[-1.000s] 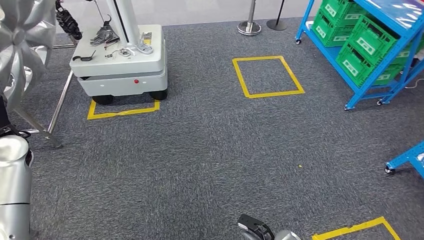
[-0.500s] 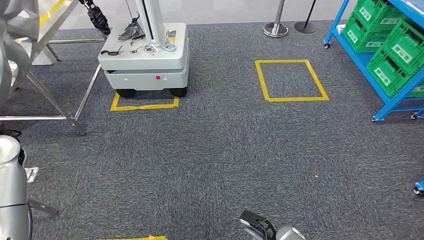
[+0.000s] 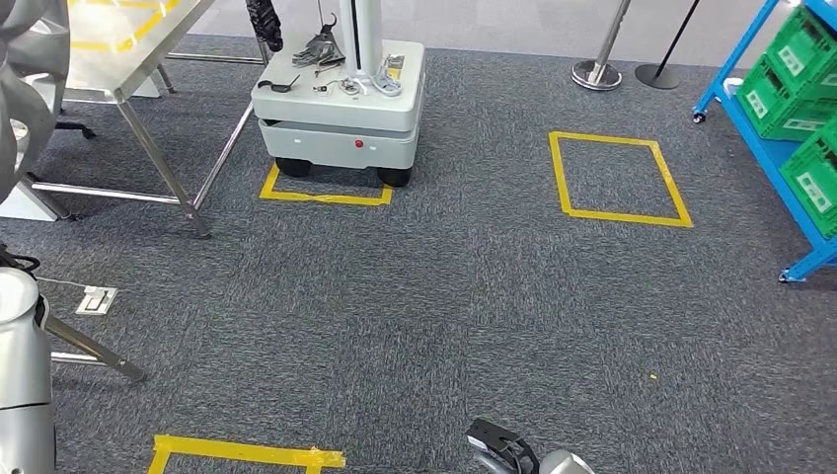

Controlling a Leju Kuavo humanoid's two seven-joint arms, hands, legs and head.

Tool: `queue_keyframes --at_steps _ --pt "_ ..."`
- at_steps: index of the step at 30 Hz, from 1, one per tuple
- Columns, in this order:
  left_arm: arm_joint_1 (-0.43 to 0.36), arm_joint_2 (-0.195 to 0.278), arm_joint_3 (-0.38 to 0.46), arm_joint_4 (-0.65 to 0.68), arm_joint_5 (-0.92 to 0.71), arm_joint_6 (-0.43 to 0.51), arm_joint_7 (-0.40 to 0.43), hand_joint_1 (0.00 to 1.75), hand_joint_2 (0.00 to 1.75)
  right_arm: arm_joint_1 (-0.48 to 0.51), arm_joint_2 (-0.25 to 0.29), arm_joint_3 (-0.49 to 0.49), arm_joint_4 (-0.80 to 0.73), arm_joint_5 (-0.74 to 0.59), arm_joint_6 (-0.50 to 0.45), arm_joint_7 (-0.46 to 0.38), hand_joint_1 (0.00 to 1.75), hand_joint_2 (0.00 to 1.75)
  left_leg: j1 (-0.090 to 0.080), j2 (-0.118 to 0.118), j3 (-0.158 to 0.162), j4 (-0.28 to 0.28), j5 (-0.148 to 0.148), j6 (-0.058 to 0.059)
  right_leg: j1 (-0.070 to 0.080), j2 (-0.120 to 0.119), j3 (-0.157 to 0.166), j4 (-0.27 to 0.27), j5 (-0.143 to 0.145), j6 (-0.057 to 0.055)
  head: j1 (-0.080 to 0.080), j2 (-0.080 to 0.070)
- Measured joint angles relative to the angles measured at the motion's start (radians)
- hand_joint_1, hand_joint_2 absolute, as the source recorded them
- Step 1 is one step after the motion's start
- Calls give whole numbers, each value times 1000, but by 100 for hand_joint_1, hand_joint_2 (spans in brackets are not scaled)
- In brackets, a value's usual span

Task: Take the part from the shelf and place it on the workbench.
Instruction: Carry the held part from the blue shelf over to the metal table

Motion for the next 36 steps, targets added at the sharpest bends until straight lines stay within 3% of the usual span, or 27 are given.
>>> queue_keyframes --at_steps 2,3,4,7,9,11,12,14,16,18,19,20,22,24,27,28,29,31,33,34,35,36 --pt "6 -3 0 0 -1 0 0 175 175 7 0 -3 0 -1 0 0 0 0 -1 -16 -2 0 1 4 0 15 -65 132 -50 2 0 0" --pt "11 -4 0 0 -1 0 1 175 175 10 0 -5 0 -2 0 0 0 0 -1 -26 -2 1 1 4 0 18 -83 163 -51 1 0 0" --pt "15 -4 0 0 -1 0 1 175 175 11 0 -7 0 -2 0 -1 0 0 -2 -35 -2 1 1 4 0 20 -80 152 -33 -2 0 0" --pt "19 -6 0 0 -1 0 1 175 175 11 0 -8 0 -5 0 -1 0 0 -2 -62 -4 3 3 -1 0 48 11 -44 63 -16 0 0" --pt "19 -8 1 -1 0 0 1 175 175 10 0 -9 0 -7 0 -1 0 0 -2 -77 -8 2 7 -11 3 63 49 -121 83 -19 0 0" --pt "24 -7 4 -4 0 0 2 175 175 11 0 -9 0 -8 0 -1 0 0 1 -90 -12 -3 13 -25 6 53 52 -130 84 -23 0 0" --pt "29 -5 5 -7 -1 0 2 175 175 10 1 -9 0 -8 0 -1 0 0 2 -87 -15 -2 11 -30 5 46 54 -135 88 -29 0 0" --pt "36 1 7 -14 -4 0 6 175 175 10 3 -10 0 -10 0 0 0 0 0 -54 -39 44 -21 -37 1 32 56 -146 96 -41 -4 0" --pt "39 5 8 -17 -3 0 10 175 175 12 3 -11 0 -14 0 1 0 0 -1 -16 -90 160 -83 -42 1 18 57 -148 97 -48 -7 0" --pt "44 12 8 -16 -2 0 14 175 175 16 4 -14 0 -16 0 0 0 0 0 -6 -131 257 -115 -47 1 2 56 -147 96 -49 -8 0" --pt "47 16 8 -16 -2 0 15 175 175 18 6 -15 0 -16 0 0 0 0 1 -3 -130 260 -106 -48 0 -6 56 -146 96 -49 -8 0" --pt "48 20 8 -16 -3 0 16 175 175 18 7 -16 0 -17 0 1 0 0 1 2 -109 224 -81 -50 -1 -13 56 -144 94 -47 -8 0" --pt "47 26 8 -16 -7 0 16 175 175 18 9 -16 0 -18 0 1 0 0 -1 33 -37 94 -29 -51 0 -24 55 -135 88 -39 -8 0" --pt "44 29 8 -17 -13 0 18 175 175 18 10 -17 0 -19 0 1 0 0 -4 52 3 17 -12 -40 6 -35 53 -126 82 -29 -6 0" --pt "44 31 8 -17 -27 0 28 175 175 19 11 -17 0 -23 0 0 0 0 -4 31 0 11 -10 -17 9 -50 52 -123 79 -17 -4 0" --pt "43 31 8 -17 -31 0 32 175 175 19 12 -18 0 -25 0 0 0 0 -3 24 -1 10 -8 -10 8 -41 48 -112 69 -12 -3 0" --pt "41 31 8 -17 -33 0 35 175 175 19 12 -19 0 -28 0 -1 0 0 -1 18 -2 9 -6 -4 5 -28 35 -83 50 -6 -3 0" --pt "38 29 8 -15 -35 0 37 175 175 24 14 -23 0 -31 0 -1 0 0 0 3 -4 9 -3 4 3 5 -19 35 -10 1 -3 0" --pt "37 27 8 -9 -36 0 37 175 175 33 14 -26 0 -32 0 0 0 0 -2 -14 -7 9 -2 7 3 15 -77 149 -48 0 -2 0" --pt "37 26 8 -6 -36 0 36 175 175 37 14 -27 0 -32 0 0 0 0 -2 -23 -8 9 -1 7 4 17 -85 160 -41 -3 -2 0" --pt "37 26 8 -4 -36 0 36 175 175 40 14 -27 0 -32 0 0 0 0 -3 -31 -8 9 -1 7 5 20 -72 130 -16 -8 -2 0" --pt "36 26 8 -2 -36 0 36 175 175 41 14 -29 0 -32 0 0 0 0 -3 -39 -8 9 0 6 6 28 -43 67 20 -15 -2 0"
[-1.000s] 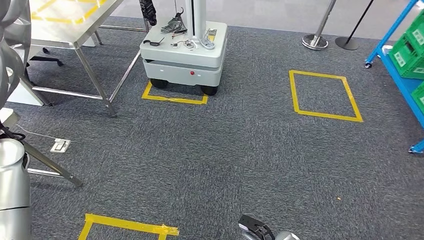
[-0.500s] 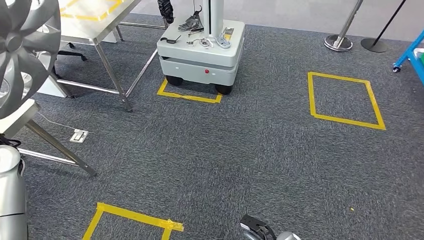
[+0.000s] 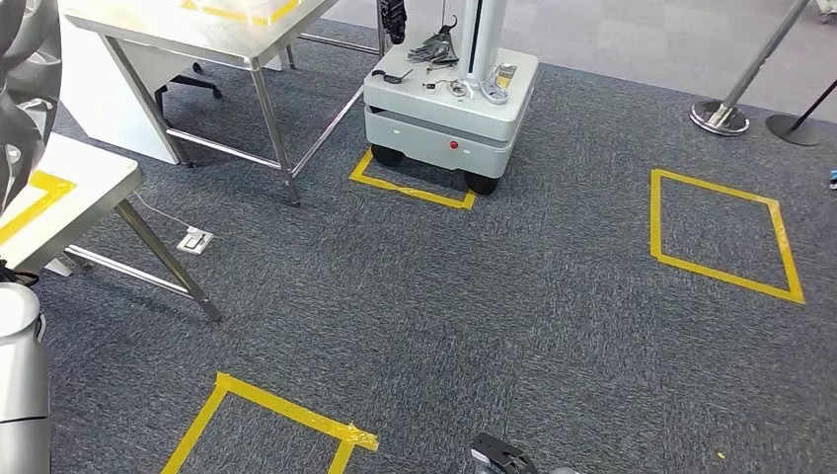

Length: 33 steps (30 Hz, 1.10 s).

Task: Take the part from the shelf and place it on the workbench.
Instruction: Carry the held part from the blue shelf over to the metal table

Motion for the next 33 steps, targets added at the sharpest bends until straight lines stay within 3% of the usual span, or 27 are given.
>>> queue_keyframes --at_steps 2,3,5,7,8,10,12,13,14,16,17,19,22,24,25,27,29,30,31,33 --pt "-2 0 0 2 1 0 -1 175 175 0 0 -3 0 0 0 0 0 0 -1 -14 -1 0 2 -5 2 27 64 -136 51 -12 0 0" --pt "-3 0 0 3 4 0 -2 175 175 0 0 -4 0 0 0 1 0 0 0 -19 -3 0 4 -10 4 35 83 -176 61 -14 0 0" --pt "-3 0 0 6 13 0 -5 175 175 0 0 -5 0 -1 0 3 0 0 2 -31 -6 -4 8 -22 8 30 91 -193 62 -15 0 0" --pt "-2 2 0 9 18 0 -7 175 175 -1 1 -5 0 0 0 1 0 0 3 -24 -13 0 3 -33 5 18 97 -204 70 -24 -1 0" --pt "-3 4 0 11 19 0 -9 175 175 -1 2 -6 0 0 0 -1 0 0 3 -10 -23 20 -12 -37 3 11 100 -210 75 -29 -2 0" --pt "-4 5 0 15 19 0 -15 175 175 -1 3 -6 0 0 0 -1 0 0 2 22 -64 114 -67 -44 1 -1 102 -216 79 -37 -5 0" --pt "-1 5 -1 20 21 0 -19 175 175 0 3 -6 0 -1 0 0 0 0 4 32 -117 234 -114 -52 1 -15 101 -214 77 -39 -6 0" --pt "1 5 -1 23 21 0 -20 175 175 0 3 -6 0 -1 0 0 0 0 5 34 -127 259 -115 -55 0 -22 101 -213 76 -39 -7 0" --pt "2 5 -1 25 21 0 -21 175 175 0 3 -6 0 -1 0 -1 0 0 6 37 -121 252 -102 -58 -1 -28 101 -211 74 -38 -7 0" --pt "1 5 -1 28 21 0 -21 175 175 0 4 -6 0 -1 0 -1 0 0 10 51 -60 139 -42 -62 -5 -38 100 -202 68 -31 -7 0" --pt "0 5 -1 28 20 0 -21 175 175 0 3 -6 0 -3 0 -2 0 0 8 63 -29 81 -26 -63 -5 -43 100 -197 64 -25 -7 0" --pt "-5 4 -2 31 20 0 -23 175 175 0 1 -8 0 -7 0 -3 0 0 5 76 7 15 -17 -52 -2 -52 98 -187 57 -13 -5 0" --pt "-5 4 -2 37 24 0 -26 175 175 3 -1 -11 0 -9 0 -6 0 0 3 60 7 11 -19 -27 1 -66 102 -188 54 0 1 0" --pt "-7 3 -2 39 26 0 -29 175 175 2 0 -11 0 -8 0 -6 0 0 5 49 6 9 -15 -14 -3 -56 92 -166 35 11 1 0" --pt "-9 3 -2 39 27 0 -32 175 175 2 0 -11 0 -8 0 -6 0 0 7 44 5 7 -12 -8 -5 -44 74 -126 11 15 2 0" --pt "-9 3 -1 39 28 0 -38 175 175 2 0 -11 0 -5 0 -4 0 0 7 33 2 7 -11 -3 -6 -20 13 3 -51 20 3 0" --pt "-3 3 -1 39 28 0 -39 175 175 3 0 -11 0 -2 0 -2 0 0 4 19 1 8 -10 -2 -5 -13 -36 96 -73 17 3 0" --pt "0 4 -1 39 29 0 -39 175 175 4 0 -11 0 -1 0 -2 0 0 2 10 1 8 -10 -2 -4 -11 -37 90 -56 12 3 0" --pt "2 4 -1 39 29 0 -39 175 175 4 0 -11 0 -1 0 -2 0 0 1 2 1 9 -10 -2 -1 -6 -18 43 -23 4 3 0" --pt "2 4 -1 39 29 0 -40 175 175 2 -1 -11 0 -1 0 -2 0 0 0 -12 0 9 -9 -4 4 17 47 -99 42 -13 2 0"
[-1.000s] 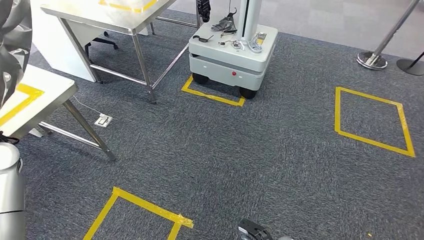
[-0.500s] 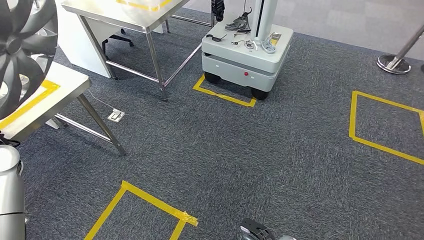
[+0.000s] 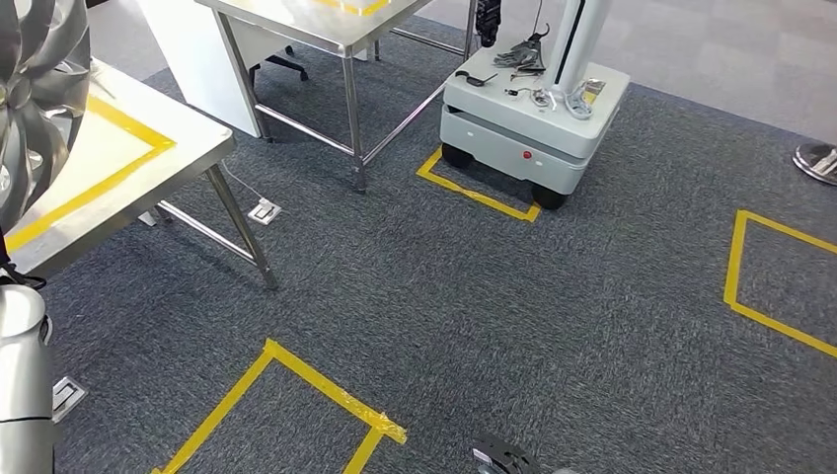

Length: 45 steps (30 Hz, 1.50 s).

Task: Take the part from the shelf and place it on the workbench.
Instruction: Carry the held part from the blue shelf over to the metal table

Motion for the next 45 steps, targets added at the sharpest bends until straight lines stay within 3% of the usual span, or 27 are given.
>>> queue_keyframes --at_steps 2,4,6,7,9,11,12,14,16,17,20,21,23,25,26,27,28,31,33,35,37,38,40,42,43,45 --pt "0 1 0 0 1 0 -1 175 175 -1 -1 0 0 0 0 0 0 0 2 -12 -3 -2 3 -7 5 14 37 -81 22 -7 0 0" --pt "2 4 1 0 1 0 -1 175 175 -3 -2 0 0 0 0 0 0 0 5 -25 -5 -8 9 -21 8 5 42 -94 23 -8 1 0" --pt "4 9 1 0 1 0 -1 175 175 -5 0 0 0 0 0 0 0 0 3 -14 -12 -2 1 -31 3 -8 49 -109 32 -15 0 0" --pt "3 12 1 0 1 0 -2 175 175 -6 1 0 0 0 0 0 0 0 1 2 -24 23 -17 -35 0 -14 53 -117 37 -19 -1 0" --pt "2 16 2 0 4 0 -3 175 175 -5 1 0 0 0 0 0 0 0 0 36 -71 128 -74 -40 -1 -25 55 -122 40 -24 -4 0" --pt "7 18 2 1 9 0 -3 175 175 -3 2 0 0 1 0 0 0 0 0 47 -116 233 -110 -45 -1 -38 55 -120 38 -25 -4 0" --pt "11 19 2 2 11 0 -3 175 175 -2 2 0 0 2 0 1 0 0 1 49 -118 241 -103 -47 -2 -44 55 -118 36 -25 -4 0" --pt "16 22 2 2 13 0 -2 175 175 -3 2 0 0 3 0 2 0 0 1 59 -69 151 -46 -49 -4 -54 55 -110 31 -21 -4 0" --pt "16 25 3 -1 14 0 -2 175 175 -3 2 0 0 3 0 3 0 0 -3 81 -6 34 -10 -44 -1 -63 53 -99 23 -12 -4 0" --pt "16 25 4 -3 14 0 -1 175 175 -4 2 0 0 3 0 4 0 0 -5 86 9 6 -7 -38 2 -67 52 -95 21 -8 -4 0" --pt "18 26 6 -2 13 0 5 175 175 -3 2 0 0 2 0 6 0 0 -5 71 11 -7 -6 -16 6 -80 51 -92 18 3 -3 0" --pt "19 26 6 -1 13 0 6 175 175 -4 2 0 0 1 0 7 0 0 -4 66 10 -8 -3 -9 4 -75 48 -85 11 9 -2 0" --pt "19 25 6 2 13 1 4 175 175 -3 2 0 0 0 0 6 0 0 1 56 9 -10 1 1 0 -50 17 -16 -32 21 -2 0" --pt "18 25 6 8 14 1 -2 175 175 -1 2 0 0 0 0 6 0 0 1 44 6 -9 2 6 -4 -32 -47 120 -95 28 -2 0" --pt "18 24 7 12 14 1 -4 175 175 0 2 0 0 0 0 6 0 0 1 37 4 -9 3 6 -5 -30 -75 174 -111 29 -2 0" --pt "18 24 7 16 15 1 -6 175 175 1 2 0 0 0 0 6 0 0 1 30 4 -9 3 6 -5 -29 -87 195 -108 28 -2 0" --pt "18 24 7 19 16 1 -6 175 175 2 2 0 0 0 0 6 0 0 1 23 4 -8 4 6 -5 -28 -78 173 -86 25 -2 0" --pt "16 24 8 22 11 1 -6 175 175 -2 1 0 0 1 0 7 0 0 1 3 2 -8 7 -1 -3 1 18 -28 6 7 -2 0" --pt "13 24 12 21 0 1 -1 175 175 -5 1 0 0 2 0 7 0 0 2 -7 -2 -10 11 -12 1 13 48 -92 19 2 -2 0" --pt "13 26 17 19 -6 1 4 175 175 -8 1 0 0 4 0 7 0 0 4 -17 -5 -15 17 -26 2 2 52 -98 23 -2 -2 0" --pt "15 31 19 16 -7 1 6 175 175 -9 2 0 0 6 0 7 0 0 4 -2 -17 2 1 -35 -2 -10 55 -111 32 -12 -4 0" --pt "15 34 21 14 -8 1 7 175 175 -10 3 0 0 6 0 7 0 0 3 13 -33 37 -22 -39 -4 -16 57 -116 36 -17 -6 0" --pt "15 36 23 12 -10 1 8 175 175 -9 3 0 0 7 0 8 0 0 3 41 -88 161 -84 -44 -4 -28 56 -117 37 -22 -10 0" --pt "20 36 23 12 -11 1 9 175 175 -8 4 0 0 7 0 11 0 0 3 48 -125 250 -108 -48 -4 -41 55 -114 35 -23 -10 0" --pt "22 36 24 12 -11 1 11 175 175 -8 5 0 0 7 0 13 0 0 3 51 -118 242 -93 -49 -4 -48 55 -111 34 -23 -10 0" --pt "24 36 24 11 -11 1 12 175 175 -9 5 0 0 7 0 17 0 0 3 65 -54 124 -37 -49 -6 -59 54 -103 29 -18 -10 0"
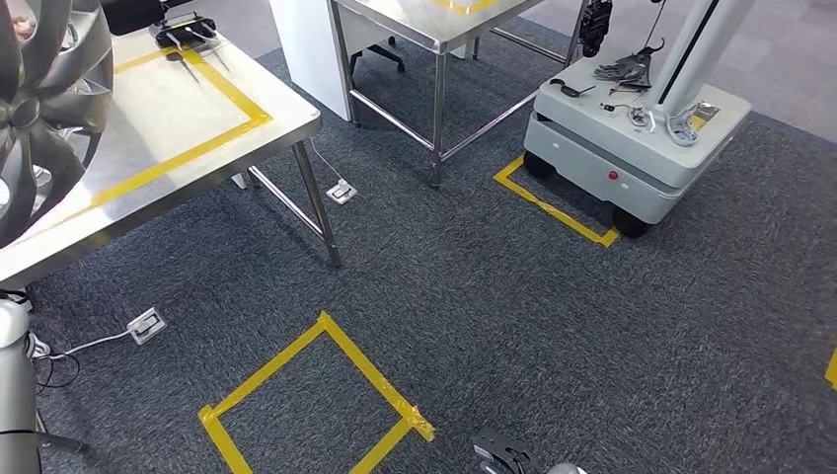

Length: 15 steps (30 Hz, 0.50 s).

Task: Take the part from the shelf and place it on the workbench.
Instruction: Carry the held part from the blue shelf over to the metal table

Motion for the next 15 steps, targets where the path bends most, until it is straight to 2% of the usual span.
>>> queue_keyframes --at_steps 2,3,5,7,9,11,12,13,14,15 --pt "-1 -1 0 -3 0 0 0 175 175 -1 0 0 0 -1 0 2 0 0 -5 17 59 -106 27 7 4 -8 -3 10 -6 9 0 0" --pt "-1 -1 0 -4 -1 0 1 175 175 -2 0 0 0 -1 0 2 0 0 -7 18 69 -126 27 13 6 -13 -4 12 -8 13 1 0" --pt "-1 -1 1 -6 -1 0 1 175 175 -3 -1 0 0 -1 0 2 0 0 -7 5 67 -128 30 29 9 -22 -4 12 -7 21 2 0" --pt "0 -1 1 -6 -1 0 2 175 175 -5 -1 0 0 -1 0 2 0 0 -3 -6 64 -130 35 41 7 -14 -12 30 -22 33 3 0" --pt "-1 -3 1 -7 -1 0 2 175 175 -6 -1 0 0 -2 0 2 0 0 0 -14 62 -132 40 51 2 12 -52 120 -75 44 4 0" --pt "0 -5 1 -7 -1 0 2 175 175 -5 -1 0 0 -2 0 2 0 0 0 -26 57 -131 42 56 0 28 -116 255 -132 50 4 0" --pt "0 -6 1 -7 -1 0 2 175 175 -4 -1 0 0 -2 0 2 0 0 0 -33 55 -131 43 56 -1 29 -137 295 -140 50 4 0" --pt "1 -7 1 -6 -1 0 2 175 175 -4 -1 0 0 -2 0 2 0 0 0 -40 54 -130 44 55 -1 31 -141 300 -130 49 4 0" --pt "1 -7 1 -6 -1 0 2 175 175 -4 -1 0 0 -2 0 2 0 0 0 -48 54 -130 45 54 0 33 -122 259 -100 45 4 0" --pt "1 -8 1 -6 -1 0 1 175 175 -4 -1 0 0 -3 0 2 0 0 0 -55 54 -130 46 53 0 41 -86 187 -62 39 4 0"
